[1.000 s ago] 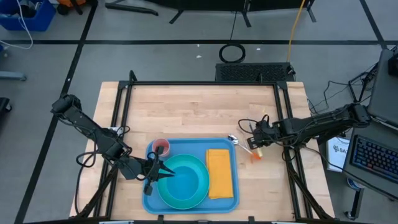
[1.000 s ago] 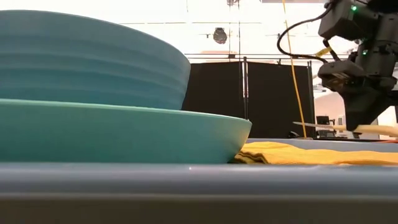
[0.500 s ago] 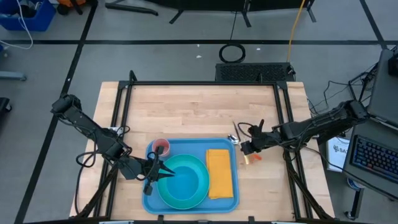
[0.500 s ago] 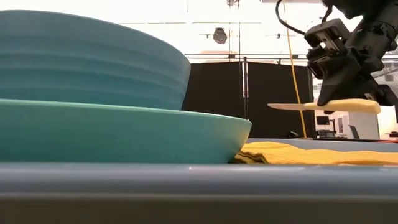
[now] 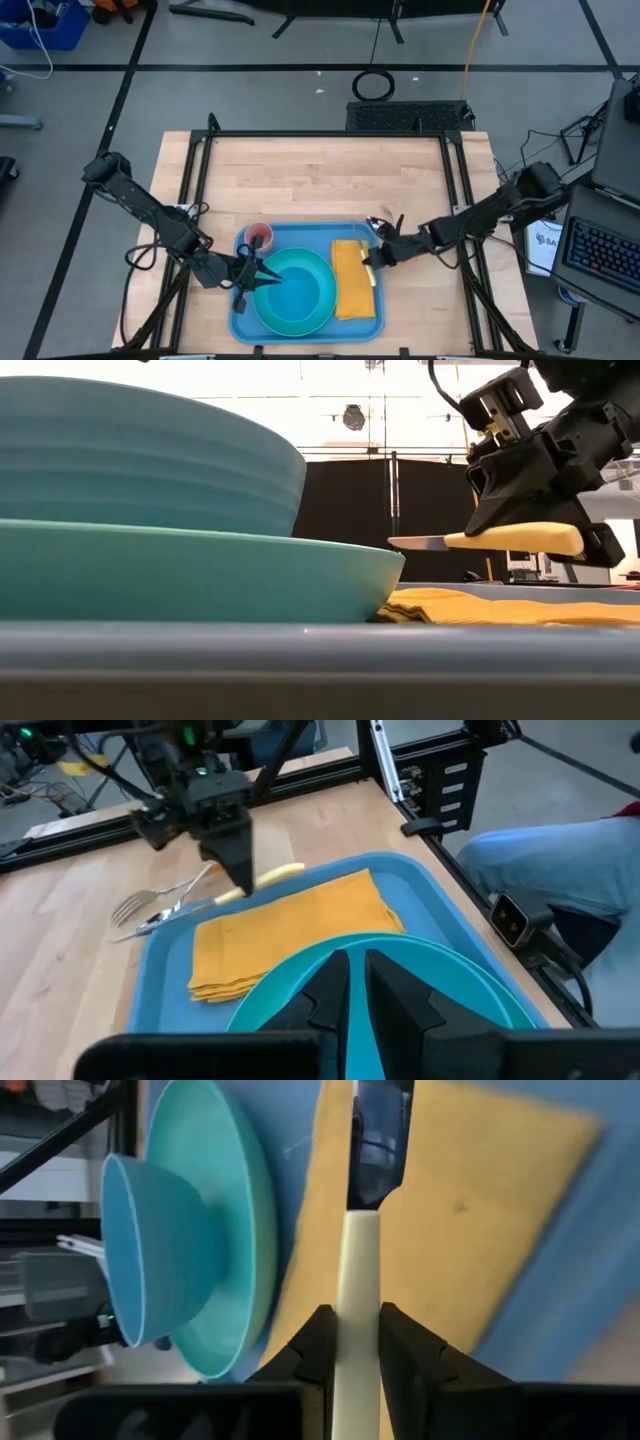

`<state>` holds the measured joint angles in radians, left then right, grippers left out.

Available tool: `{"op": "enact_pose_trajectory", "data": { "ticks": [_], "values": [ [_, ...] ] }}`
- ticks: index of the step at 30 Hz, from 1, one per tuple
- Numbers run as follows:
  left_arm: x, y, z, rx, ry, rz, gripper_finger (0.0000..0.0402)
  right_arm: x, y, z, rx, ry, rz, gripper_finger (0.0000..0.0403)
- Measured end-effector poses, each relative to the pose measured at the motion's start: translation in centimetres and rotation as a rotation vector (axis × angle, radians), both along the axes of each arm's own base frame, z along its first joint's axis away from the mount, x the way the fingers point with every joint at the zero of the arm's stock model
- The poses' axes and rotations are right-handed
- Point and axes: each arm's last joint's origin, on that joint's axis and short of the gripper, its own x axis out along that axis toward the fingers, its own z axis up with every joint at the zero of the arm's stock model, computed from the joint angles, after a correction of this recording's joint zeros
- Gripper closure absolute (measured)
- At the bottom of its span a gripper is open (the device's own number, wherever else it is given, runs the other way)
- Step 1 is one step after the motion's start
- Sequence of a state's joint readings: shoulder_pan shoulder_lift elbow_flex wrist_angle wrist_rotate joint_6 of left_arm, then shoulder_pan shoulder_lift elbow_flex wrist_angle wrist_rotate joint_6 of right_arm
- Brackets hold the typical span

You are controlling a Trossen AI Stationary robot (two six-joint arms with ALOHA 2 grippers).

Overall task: Set up tray
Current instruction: Put the knife on the napkin

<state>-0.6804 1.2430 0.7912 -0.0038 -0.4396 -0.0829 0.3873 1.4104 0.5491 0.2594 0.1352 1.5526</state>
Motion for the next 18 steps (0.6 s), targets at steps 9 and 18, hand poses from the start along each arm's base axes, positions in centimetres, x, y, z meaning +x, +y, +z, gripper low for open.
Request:
{"op": "enact_pose_trajectory", "data": {
  "ticks": [9,18],
  "values": [
    [0.0,0.1,-0.3,0.003,-0.003,0.006,0.036,0.2,2.4,-1.5,0.036,-0.031,-0.054,0.0361],
    [0.0,0.1,-0.3,0.003,-0.006,0.005,0.036,2.3,4.7,-0.3,0.007,-0.073,-0.044,0.0361]
  ]
}}
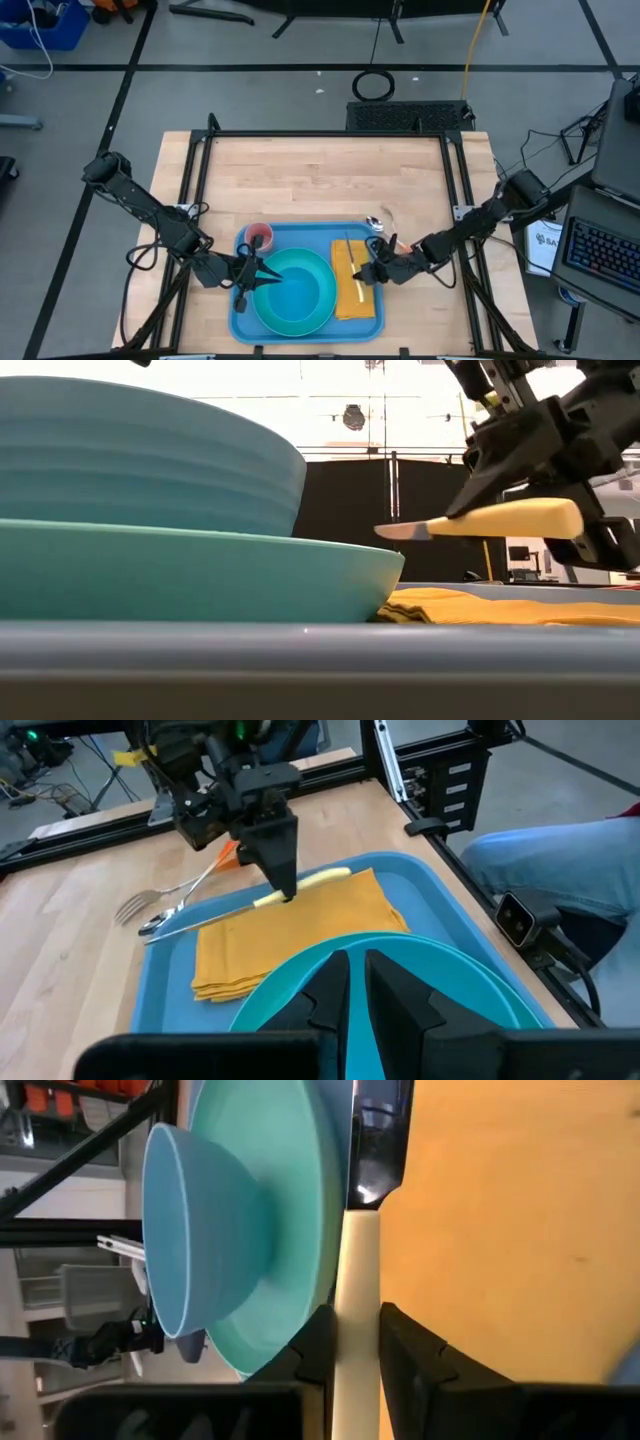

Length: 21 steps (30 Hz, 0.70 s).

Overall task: Set up tray
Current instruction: Put the knife on the napkin

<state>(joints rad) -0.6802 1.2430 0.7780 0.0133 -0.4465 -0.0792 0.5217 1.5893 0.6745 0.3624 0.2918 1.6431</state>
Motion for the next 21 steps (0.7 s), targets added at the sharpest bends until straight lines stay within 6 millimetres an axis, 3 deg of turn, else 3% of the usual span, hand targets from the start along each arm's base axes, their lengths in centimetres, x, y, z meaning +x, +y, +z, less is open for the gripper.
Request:
{"op": "enact_pose_trajectory", "data": {
  "ticks": [3,9,18,21],
  "values": [
    [0.0,0.0,0.0,-0.004,-0.001,0.001,0.036,1.1,0.7,-0.4,-0.01,0.004,-0.003,0.0361],
    [0.0,0.0,0.0,-0.006,0.004,0.003,0.036,1.5,1.0,-2.2,0.002,0.067,-0.021,0.0361],
    [0.0,0.0,-0.1,-0.001,0.009,0.003,0.036,1.4,1.1,-2.4,0.001,0.068,-0.059,0.0361],
    [0.0,0.0,-0.1,-0.003,0.008,0.003,0.036,1.5,1.0,-2.4,0.005,0.061,-0.074,0.0337]
  ]
}}
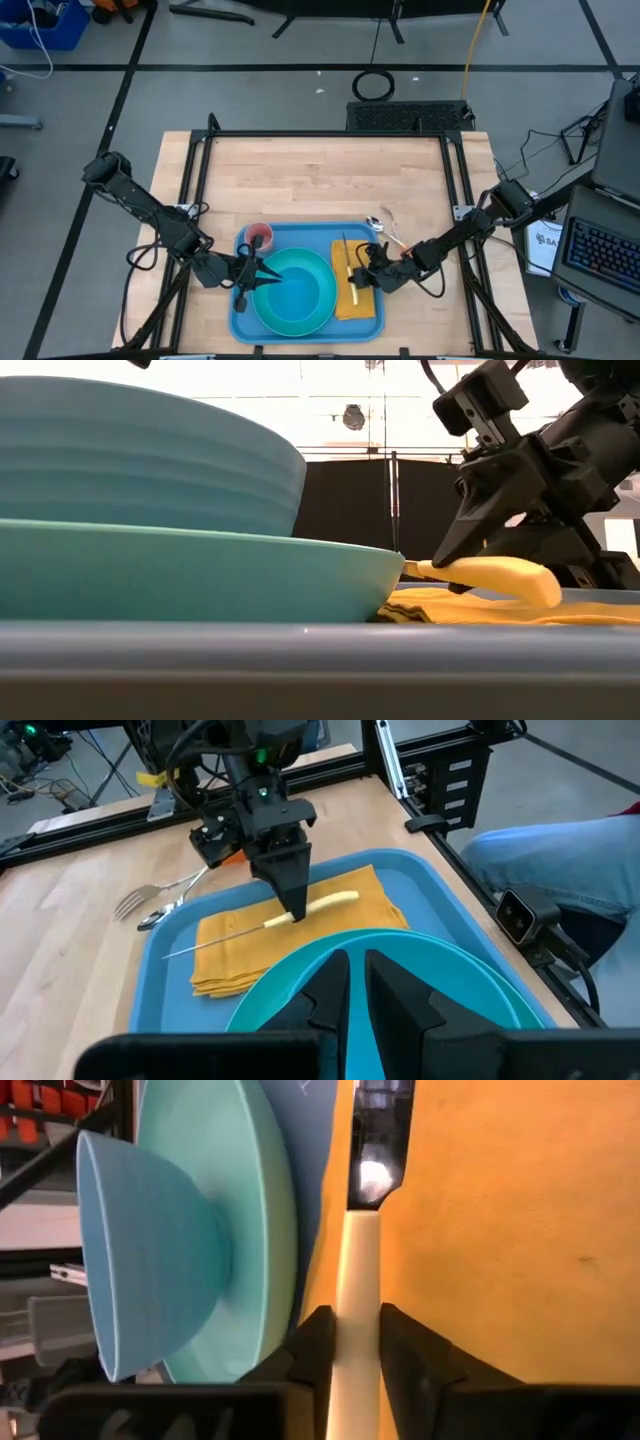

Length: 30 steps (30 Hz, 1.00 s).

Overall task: Set up tray
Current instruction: Put the knife on the napkin, then put the spoon to the right of the knife on the napkin

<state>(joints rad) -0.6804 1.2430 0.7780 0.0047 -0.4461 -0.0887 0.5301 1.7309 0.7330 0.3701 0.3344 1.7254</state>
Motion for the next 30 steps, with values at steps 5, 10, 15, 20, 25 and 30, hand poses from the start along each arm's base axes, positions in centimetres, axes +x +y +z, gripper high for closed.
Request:
{"op": "enact_pose_trajectory", "data": {
  "ticks": [5,10,15,20,25,30],
  "values": [
    [0.0,0.0,0.0,0.0,0.0,0.0,0.036,0.1,0.0,0.1,0.018,-0.011,-0.008,0.029],
    [0.0,0.0,0.0,0.0,0.0,0.0,0.036,0.0,0.1,0.1,0.029,-0.003,0.005,0.0283],
    [0.0,0.0,0.0,-0.001,0.0,0.0,0.036,0.1,0.1,0.2,0.013,-0.012,0.029,0.0295],
    [0.0,0.0,0.0,-0.001,0.0,0.0,0.036,0.1,0.1,0.9,-0.011,-0.046,0.059,0.0313],
    [0.0,0.0,0.0,-0.001,0.001,0.0,0.036,0.0,0.1,1.7,-0.024,-0.069,0.075,0.0329],
    [0.0,0.0,0.0,-0.001,0.001,0.0,0.036,-0.4,-0.2,2.6,-0.065,-0.068,0.099,0.0352]
  ]
}}
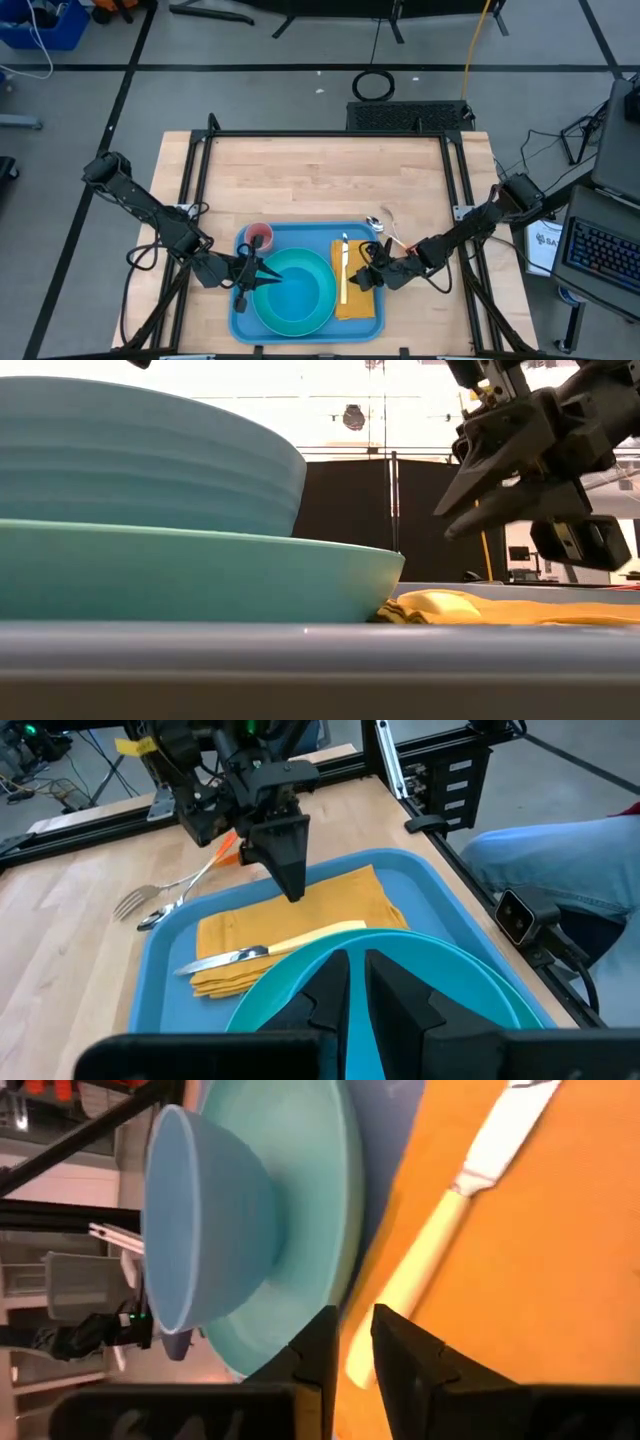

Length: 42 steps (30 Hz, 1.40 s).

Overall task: Set up tray
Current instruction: Put the spoon to the right of the knife on the napkin

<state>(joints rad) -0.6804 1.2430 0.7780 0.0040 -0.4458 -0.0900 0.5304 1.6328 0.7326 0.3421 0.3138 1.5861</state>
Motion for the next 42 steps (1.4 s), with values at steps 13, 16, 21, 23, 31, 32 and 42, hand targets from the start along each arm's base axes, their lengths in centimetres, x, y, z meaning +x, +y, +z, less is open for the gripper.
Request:
{"op": "enact_pose_trajectory", "data": {
  "ticks": [13,16,21,23,31,32,42],
  "values": [
    [0.0,0.0,0.0,0.0,0.0,0.0,0.036,-0.1,-1.4,0.6,-0.051,0.049,0.048,0.0401],
    [0.0,0.0,0.0,0.001,0.001,0.0,0.036,-0.8,-1.9,1.1,-0.078,0.105,0.062,0.0402],
    [0.0,0.0,0.0,0.001,0.001,0.0,0.036,-3.1,-3.3,2.6,-0.165,0.222,0.04,0.0402],
    [0.0,0.0,0.0,0.002,0.002,0.0,0.036,-4.1,-3.9,3.1,-0.195,0.268,0.023,0.0401],
    [0.0,0.0,0.0,0.003,0.0,-0.001,0.036,-6.0,-5.4,4.3,-0.334,0.353,0.108,0.0392],
    [0.0,0.0,0.0,0.003,0.0,-0.001,0.036,-5.8,-5.3,4.3,-0.349,0.329,0.13,0.0387],
    [0.0,0.0,0.0,0.002,0.0,0.0,0.036,-5.5,-6.7,3.9,-0.401,0.389,0.204,0.0396]
  ]
}}
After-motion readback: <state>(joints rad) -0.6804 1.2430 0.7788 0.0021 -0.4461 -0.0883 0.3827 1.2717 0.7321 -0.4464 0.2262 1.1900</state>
